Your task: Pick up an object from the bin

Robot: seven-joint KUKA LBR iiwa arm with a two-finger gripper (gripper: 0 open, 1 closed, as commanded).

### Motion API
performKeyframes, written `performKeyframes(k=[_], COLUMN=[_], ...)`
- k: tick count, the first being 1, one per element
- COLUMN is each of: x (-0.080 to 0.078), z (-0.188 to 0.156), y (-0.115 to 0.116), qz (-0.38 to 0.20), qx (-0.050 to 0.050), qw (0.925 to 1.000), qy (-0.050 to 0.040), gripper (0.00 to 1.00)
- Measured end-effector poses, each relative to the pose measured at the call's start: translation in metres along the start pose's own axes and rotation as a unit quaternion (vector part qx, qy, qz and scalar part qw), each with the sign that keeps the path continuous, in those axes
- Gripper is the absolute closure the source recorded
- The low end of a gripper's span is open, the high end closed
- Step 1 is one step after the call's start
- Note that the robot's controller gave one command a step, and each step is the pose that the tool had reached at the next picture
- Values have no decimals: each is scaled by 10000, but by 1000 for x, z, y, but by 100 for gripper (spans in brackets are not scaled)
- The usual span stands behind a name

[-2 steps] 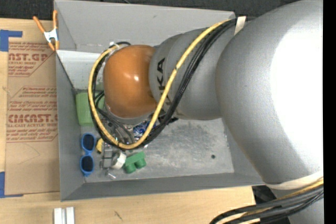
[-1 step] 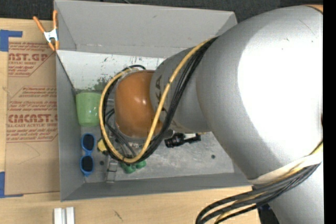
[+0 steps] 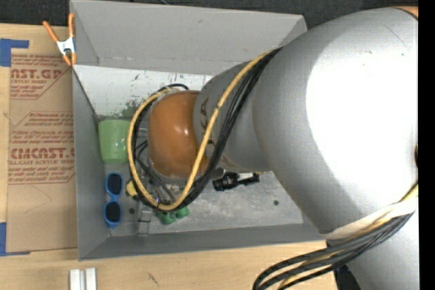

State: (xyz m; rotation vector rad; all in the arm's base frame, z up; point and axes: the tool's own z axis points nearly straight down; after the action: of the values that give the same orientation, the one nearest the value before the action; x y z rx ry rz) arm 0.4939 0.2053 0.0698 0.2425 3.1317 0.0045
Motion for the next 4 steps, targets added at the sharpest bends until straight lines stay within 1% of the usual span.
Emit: performKeyframes(k=[3,4], x=[0,-1], z=[0,-4], y=[1,2], qz=[-4,-10], qx=[-14,-22], qw=[10000,10000], qy=[3,1], gripper=[0,100])
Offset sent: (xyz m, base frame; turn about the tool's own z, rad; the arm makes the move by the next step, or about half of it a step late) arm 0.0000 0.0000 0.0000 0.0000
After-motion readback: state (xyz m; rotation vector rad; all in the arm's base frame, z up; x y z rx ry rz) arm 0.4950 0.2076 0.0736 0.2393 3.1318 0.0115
